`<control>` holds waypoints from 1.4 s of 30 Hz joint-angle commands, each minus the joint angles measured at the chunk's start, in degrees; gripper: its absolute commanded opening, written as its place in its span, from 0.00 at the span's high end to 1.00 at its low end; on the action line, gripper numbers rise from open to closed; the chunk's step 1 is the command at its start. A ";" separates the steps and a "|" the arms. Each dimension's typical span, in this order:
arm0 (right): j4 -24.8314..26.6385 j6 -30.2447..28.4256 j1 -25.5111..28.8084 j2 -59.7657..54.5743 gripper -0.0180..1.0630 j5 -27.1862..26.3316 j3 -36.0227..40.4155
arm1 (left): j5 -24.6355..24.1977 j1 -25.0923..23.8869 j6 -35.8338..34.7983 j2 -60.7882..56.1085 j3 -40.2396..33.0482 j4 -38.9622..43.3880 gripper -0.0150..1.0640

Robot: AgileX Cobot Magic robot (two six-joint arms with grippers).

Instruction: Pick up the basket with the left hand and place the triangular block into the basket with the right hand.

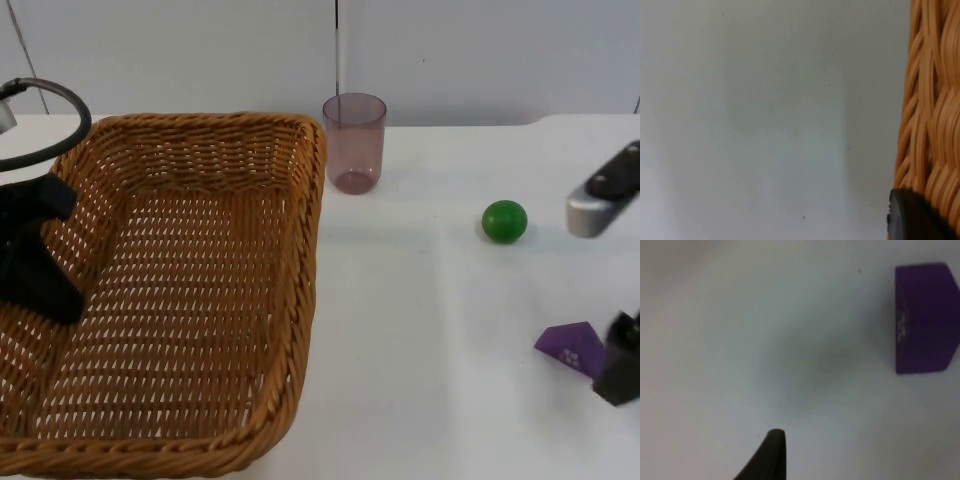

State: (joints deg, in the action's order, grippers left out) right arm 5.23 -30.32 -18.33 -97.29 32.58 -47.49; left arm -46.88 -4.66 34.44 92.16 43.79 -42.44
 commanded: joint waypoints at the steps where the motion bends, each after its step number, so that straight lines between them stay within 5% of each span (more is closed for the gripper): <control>1: 1.31 -2.29 -0.34 -2.44 0.01 -2.87 -2.24 | -0.69 -0.08 0.32 -0.26 -0.14 -1.67 0.99; 15: 0.88 -6.73 -0.34 -13.22 0.14 -7.26 -6.94 | -0.35 -0.08 0.40 -0.26 -0.14 -1.57 0.99; 20: 0.88 -6.73 -0.34 -15.34 0.28 -10.32 -6.94 | -0.23 -0.08 0.69 -0.26 -0.14 -1.59 0.99; 22: 0.88 -6.73 -0.34 -15.71 0.41 -11.35 -6.94 | -0.23 -0.08 0.81 -0.26 -0.14 -1.59 0.99; 24: 0.88 -6.73 -0.34 -15.71 0.64 -12.74 -6.94 | -0.23 -0.08 0.81 -0.26 -0.14 -1.59 0.99; 26: 0.88 -6.73 -0.34 -15.71 0.70 -12.86 -6.94 | -0.23 -0.08 0.81 -0.26 -0.14 -1.59 0.99; 28: 0.88 -6.73 -0.34 -15.61 0.96 -13.23 -6.94 | -0.23 -0.08 0.81 -0.26 -0.14 -1.59 0.99; 37: 0.88 -6.27 -0.34 -5.66 0.98 -4.99 -7.06 | -0.23 -0.08 0.81 -0.26 -0.14 -1.59 0.99; 42: 0.88 0.82 -0.34 3.61 0.98 3.02 -7.55 | -0.23 -0.08 0.81 -0.26 -0.14 -1.59 0.99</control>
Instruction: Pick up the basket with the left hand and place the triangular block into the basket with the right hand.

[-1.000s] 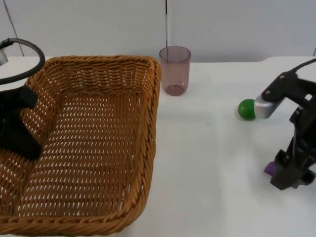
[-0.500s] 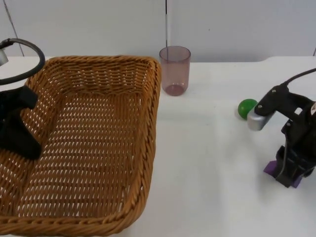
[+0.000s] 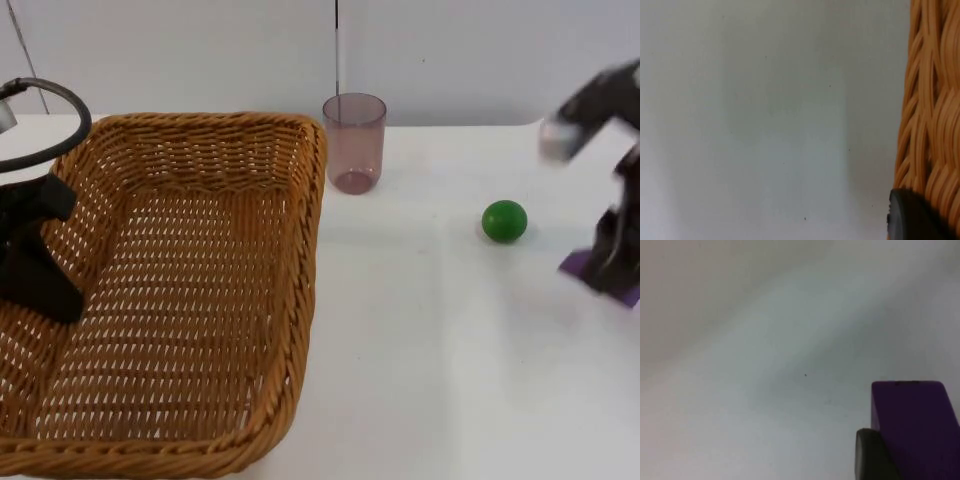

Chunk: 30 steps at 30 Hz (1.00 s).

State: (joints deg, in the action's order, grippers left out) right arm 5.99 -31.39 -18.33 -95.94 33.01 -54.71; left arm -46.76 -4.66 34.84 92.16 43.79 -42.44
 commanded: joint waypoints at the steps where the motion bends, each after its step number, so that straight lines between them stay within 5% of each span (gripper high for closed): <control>1: 0.12 3.78 -0.34 4.43 0.98 3.63 -0.32 | -0.35 -0.08 0.41 -0.26 -0.14 -1.59 0.99; 16: 0.12 11.52 -1.81 12.91 0.98 14.06 -2.59 | -0.35 -0.08 0.40 -0.26 -0.14 -1.67 0.99; 30: 0.12 16.98 -20.30 0.79 0.98 12.50 -25.56 | -0.45 -0.08 0.40 -0.26 -0.14 -1.81 0.99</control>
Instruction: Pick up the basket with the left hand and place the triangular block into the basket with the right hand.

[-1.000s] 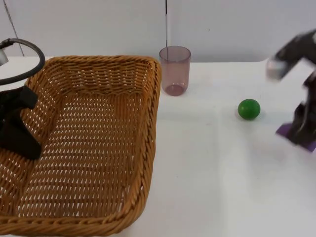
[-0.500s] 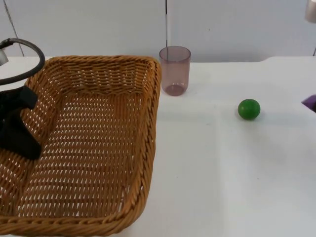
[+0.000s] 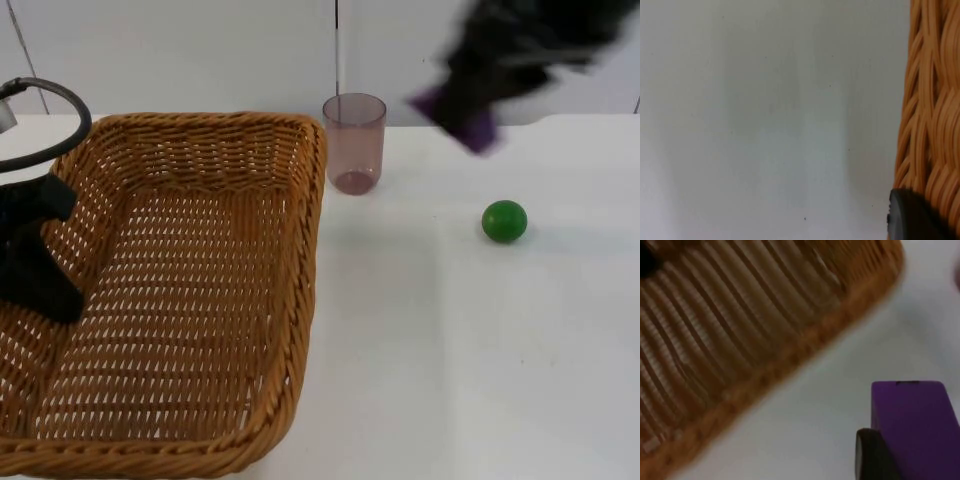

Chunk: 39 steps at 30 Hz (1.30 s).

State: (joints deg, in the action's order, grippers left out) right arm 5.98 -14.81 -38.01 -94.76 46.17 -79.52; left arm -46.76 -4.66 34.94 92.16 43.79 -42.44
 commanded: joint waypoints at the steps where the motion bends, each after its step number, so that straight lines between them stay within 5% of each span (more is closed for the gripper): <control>1: 0.13 0.40 -2.12 -3.07 0.98 -0.66 -4.09 | -0.45 -0.08 0.31 -0.26 -0.14 -1.81 0.99; 8: 0.63 0.40 -7.35 -16.52 0.98 -1.02 -18.61 | -0.45 -0.08 0.31 -0.26 -0.14 -1.81 0.99; 14: 2.51 0.40 -8.55 -23.35 0.98 -2.86 -21.29 | -0.45 -0.08 0.31 -0.26 -0.14 -1.93 0.99; 18: 3.43 0.40 -8.55 -26.05 0.87 -3.31 -21.29 | -0.55 -0.08 0.31 -0.26 -0.14 -1.92 0.99; 24: 3.09 0.40 -8.44 -26.30 0.36 -2.06 -21.32 | -0.55 -0.08 0.31 -0.26 -0.14 -1.92 0.99; 27: 2.16 0.40 -8.33 -24.00 0.26 -3.01 -21.32 | -0.55 -0.08 0.31 -0.26 -0.14 -1.92 0.99; 34: -5.37 1.00 -8.33 -12.23 0.25 -0.01 -21.32 | -0.55 -0.08 0.31 -0.26 -0.14 -1.81 0.99; 39: -6.28 1.54 -8.33 -4.69 0.26 1.31 -19.80 | -0.44 -0.08 0.31 -0.26 -0.14 -1.90 0.99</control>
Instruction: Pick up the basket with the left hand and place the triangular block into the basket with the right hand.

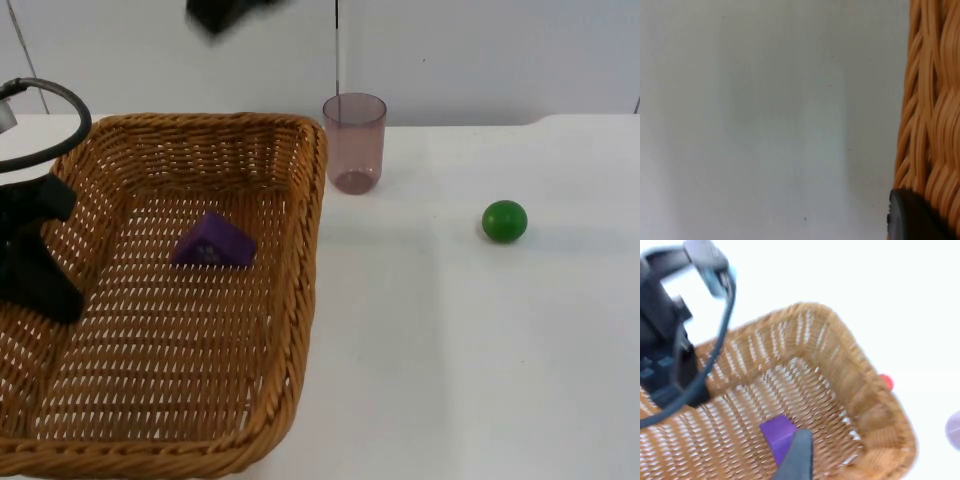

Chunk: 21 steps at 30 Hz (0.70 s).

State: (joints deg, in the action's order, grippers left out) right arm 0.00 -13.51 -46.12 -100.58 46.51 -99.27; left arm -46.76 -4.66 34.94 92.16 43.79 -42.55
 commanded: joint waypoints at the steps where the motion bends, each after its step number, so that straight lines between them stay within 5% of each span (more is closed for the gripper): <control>1: -0.30 0.39 -0.22 5.57 0.26 0.60 2.43 | -0.44 -0.08 0.31 -0.26 -0.14 -1.79 0.99; 16: -1.20 2.78 -0.22 35.39 0.26 -6.99 32.44 | 0.60 1.23 -0.14 -0.26 -0.14 -3.57 0.99; 21: -1.33 2.78 -0.22 44.94 0.26 -6.99 36.39 | 8.32 9.02 -3.22 0.46 -0.14 -5.74 0.99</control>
State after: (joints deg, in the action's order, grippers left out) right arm -0.99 -10.87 -46.12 -58.95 40.62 -63.70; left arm -40.78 1.59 32.89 92.46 43.79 -44.53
